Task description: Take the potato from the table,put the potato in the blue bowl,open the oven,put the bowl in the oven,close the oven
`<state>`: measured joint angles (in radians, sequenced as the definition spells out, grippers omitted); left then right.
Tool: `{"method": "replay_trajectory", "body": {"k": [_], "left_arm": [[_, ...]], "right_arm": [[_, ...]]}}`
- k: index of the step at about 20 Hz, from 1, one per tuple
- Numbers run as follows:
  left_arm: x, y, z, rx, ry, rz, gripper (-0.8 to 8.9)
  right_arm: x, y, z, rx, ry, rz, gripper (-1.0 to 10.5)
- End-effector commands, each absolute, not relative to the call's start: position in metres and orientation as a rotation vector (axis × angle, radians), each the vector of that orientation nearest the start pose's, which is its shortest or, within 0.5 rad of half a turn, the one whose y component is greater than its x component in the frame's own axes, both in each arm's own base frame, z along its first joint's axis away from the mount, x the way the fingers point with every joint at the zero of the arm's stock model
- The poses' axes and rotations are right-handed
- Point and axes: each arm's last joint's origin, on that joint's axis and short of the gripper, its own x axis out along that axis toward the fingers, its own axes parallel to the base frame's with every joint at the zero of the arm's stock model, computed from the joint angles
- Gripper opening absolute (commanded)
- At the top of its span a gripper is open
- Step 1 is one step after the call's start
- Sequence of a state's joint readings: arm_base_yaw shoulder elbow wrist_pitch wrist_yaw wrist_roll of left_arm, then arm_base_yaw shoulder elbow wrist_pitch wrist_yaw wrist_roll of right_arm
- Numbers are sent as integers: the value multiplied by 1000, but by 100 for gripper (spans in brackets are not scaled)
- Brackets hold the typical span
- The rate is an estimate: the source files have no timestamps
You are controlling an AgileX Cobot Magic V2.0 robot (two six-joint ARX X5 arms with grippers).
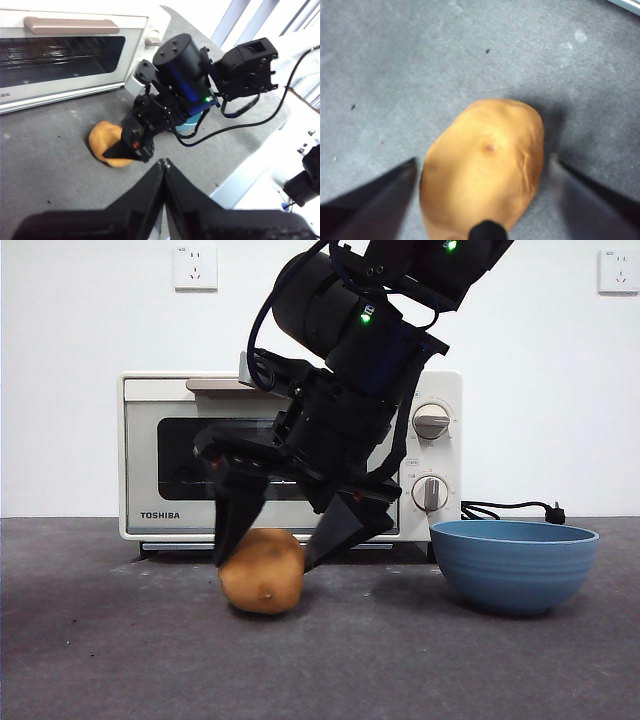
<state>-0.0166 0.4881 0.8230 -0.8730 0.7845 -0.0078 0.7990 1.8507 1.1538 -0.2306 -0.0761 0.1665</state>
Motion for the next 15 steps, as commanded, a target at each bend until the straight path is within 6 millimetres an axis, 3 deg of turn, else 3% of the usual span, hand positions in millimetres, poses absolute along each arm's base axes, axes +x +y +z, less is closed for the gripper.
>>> {"method": "replay_trajectory", "body": {"k": [1,2,5,7,10,13,15], "left_arm": [[73,-22,319,-200,509,-789,-8],[73,-22,319,-199,509,-789,-8],[73,-22,319,-199,509,-792,-8],[73,-22,319,-199,509,-792,-8],[73,-22,319,-198,509,-792,-8],[73,-22,319,-199,509,-792,-8],[73,-22,319,-199,509,-792,-8]], "right_arm": [[262,274,166,-186,962,730,58],[261,273,166,-188,968,729,-6],[260,272,166,-194,982,725,-17],[257,269,176,-194,976,724,-17],[247,258,212,-184,922,735,-17],[233,233,258,-203,828,694,-17],[225,211,279,-249,797,622,-17]]}}
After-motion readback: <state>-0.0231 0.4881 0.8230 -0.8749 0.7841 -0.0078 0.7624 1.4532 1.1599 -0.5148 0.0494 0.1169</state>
